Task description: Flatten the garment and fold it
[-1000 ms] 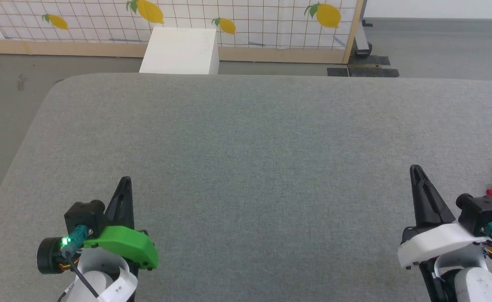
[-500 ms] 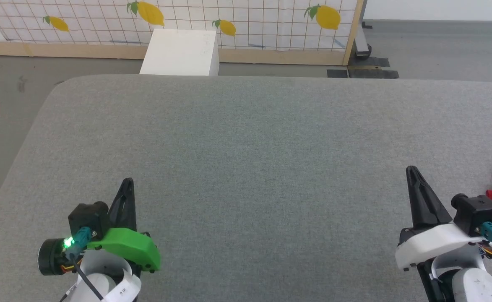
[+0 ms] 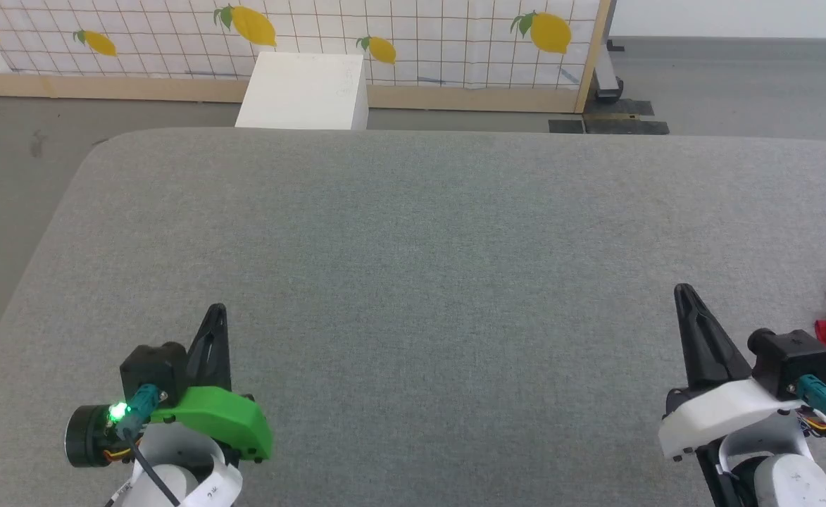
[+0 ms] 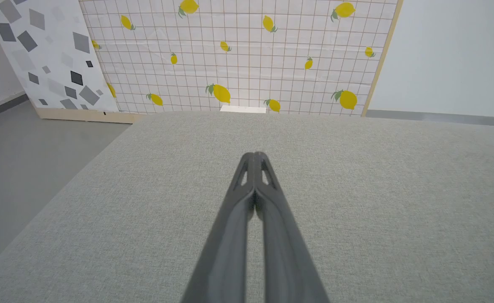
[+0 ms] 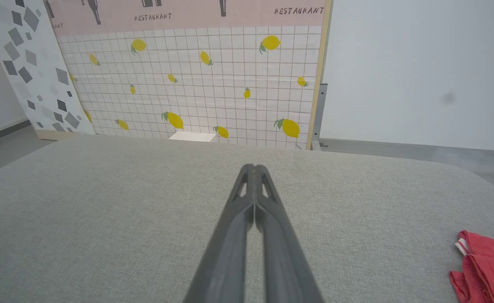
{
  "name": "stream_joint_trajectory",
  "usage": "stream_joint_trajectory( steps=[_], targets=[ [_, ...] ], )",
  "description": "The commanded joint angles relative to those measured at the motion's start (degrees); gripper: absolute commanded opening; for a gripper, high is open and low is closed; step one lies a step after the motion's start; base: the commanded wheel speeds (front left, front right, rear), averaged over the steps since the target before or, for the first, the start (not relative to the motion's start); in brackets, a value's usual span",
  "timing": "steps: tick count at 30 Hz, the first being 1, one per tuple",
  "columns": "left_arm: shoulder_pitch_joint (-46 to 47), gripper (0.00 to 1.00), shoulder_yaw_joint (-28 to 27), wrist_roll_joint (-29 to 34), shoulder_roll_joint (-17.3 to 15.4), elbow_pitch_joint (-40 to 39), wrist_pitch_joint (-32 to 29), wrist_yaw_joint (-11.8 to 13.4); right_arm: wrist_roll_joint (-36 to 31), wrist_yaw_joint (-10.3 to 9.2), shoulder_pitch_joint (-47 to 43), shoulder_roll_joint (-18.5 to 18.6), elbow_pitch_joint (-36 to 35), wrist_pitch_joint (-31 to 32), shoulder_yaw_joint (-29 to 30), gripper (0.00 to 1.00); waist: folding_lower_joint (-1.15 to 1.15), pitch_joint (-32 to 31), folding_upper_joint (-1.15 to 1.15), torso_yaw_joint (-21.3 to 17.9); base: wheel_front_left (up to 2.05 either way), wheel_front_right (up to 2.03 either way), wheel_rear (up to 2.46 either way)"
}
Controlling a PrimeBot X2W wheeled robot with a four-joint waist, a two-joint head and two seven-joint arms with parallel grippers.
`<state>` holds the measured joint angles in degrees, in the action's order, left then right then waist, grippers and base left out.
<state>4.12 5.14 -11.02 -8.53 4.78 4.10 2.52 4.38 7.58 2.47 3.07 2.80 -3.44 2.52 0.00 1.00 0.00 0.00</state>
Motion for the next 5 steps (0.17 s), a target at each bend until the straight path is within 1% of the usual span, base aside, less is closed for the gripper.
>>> stream_joint_trajectory(
  steps=[1,5],
  targets=[
    [-1.09,0.0,-0.44,1.35,0.55,-0.54,-0.18,-0.34,-0.62,-0.05,-0.81,-0.12,-0.54,0.35,-0.24,0.0,0.0,-0.03,0.0,0.0,0.0,0.0,0.0],
    [-1.35,0.0,-0.85,2.18,0.99,-0.9,-0.51,-0.53,-0.94,-0.06,-0.95,-0.12,-0.73,0.62,-0.43,0.0,0.0,-0.11,0.0,0.0,0.0,0.0,0.0]
  ],
)
